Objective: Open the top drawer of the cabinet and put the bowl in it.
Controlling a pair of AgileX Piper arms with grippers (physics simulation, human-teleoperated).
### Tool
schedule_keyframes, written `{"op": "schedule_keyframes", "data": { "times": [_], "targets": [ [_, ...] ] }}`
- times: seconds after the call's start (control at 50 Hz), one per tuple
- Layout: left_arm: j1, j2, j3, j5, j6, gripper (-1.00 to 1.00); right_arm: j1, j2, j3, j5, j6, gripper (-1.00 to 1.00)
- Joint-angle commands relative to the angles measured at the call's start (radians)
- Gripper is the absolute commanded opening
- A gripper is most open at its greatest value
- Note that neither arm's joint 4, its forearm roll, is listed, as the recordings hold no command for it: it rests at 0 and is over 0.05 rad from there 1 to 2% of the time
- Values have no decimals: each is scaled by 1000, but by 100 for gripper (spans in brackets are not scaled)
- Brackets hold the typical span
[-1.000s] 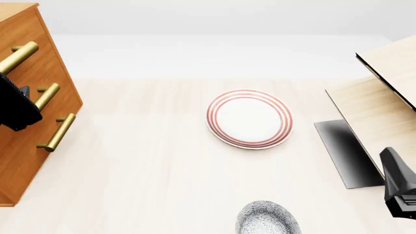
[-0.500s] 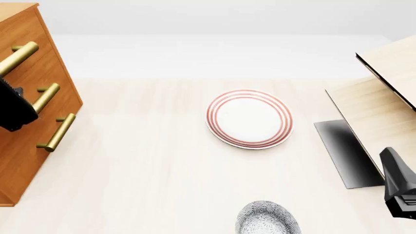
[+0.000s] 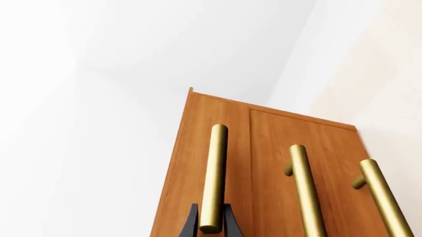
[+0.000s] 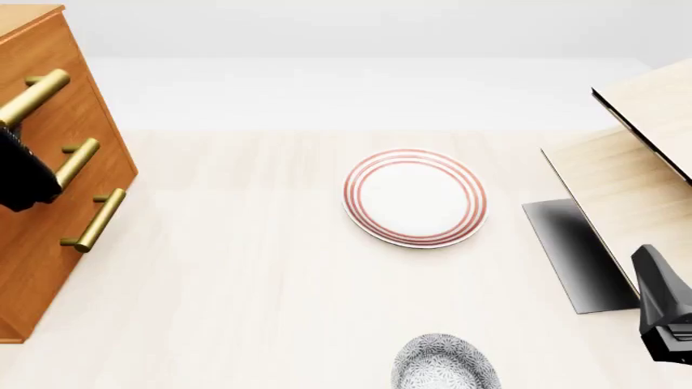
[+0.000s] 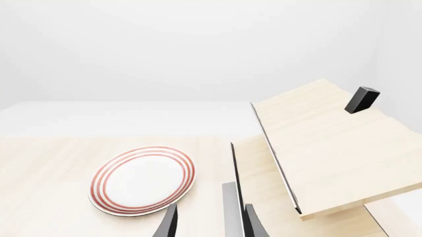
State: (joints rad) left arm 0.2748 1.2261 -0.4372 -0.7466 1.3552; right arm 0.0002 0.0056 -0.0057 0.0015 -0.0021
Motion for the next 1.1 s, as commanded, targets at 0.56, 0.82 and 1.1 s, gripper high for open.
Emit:
{"op": "schedule_keyframes", "data": {
  "times": [0.56, 0.82, 1.1],
  "targets": [
    [-85, -65, 58, 24, 22, -100, 0, 0, 1, -1, 0, 100],
    [-120, -101, 70, 49, 30, -100, 0, 0, 1, -1, 0, 100],
    [-155, -75, 73, 21, 36, -100, 0, 0, 1, -1, 0, 100]
  ]
}}
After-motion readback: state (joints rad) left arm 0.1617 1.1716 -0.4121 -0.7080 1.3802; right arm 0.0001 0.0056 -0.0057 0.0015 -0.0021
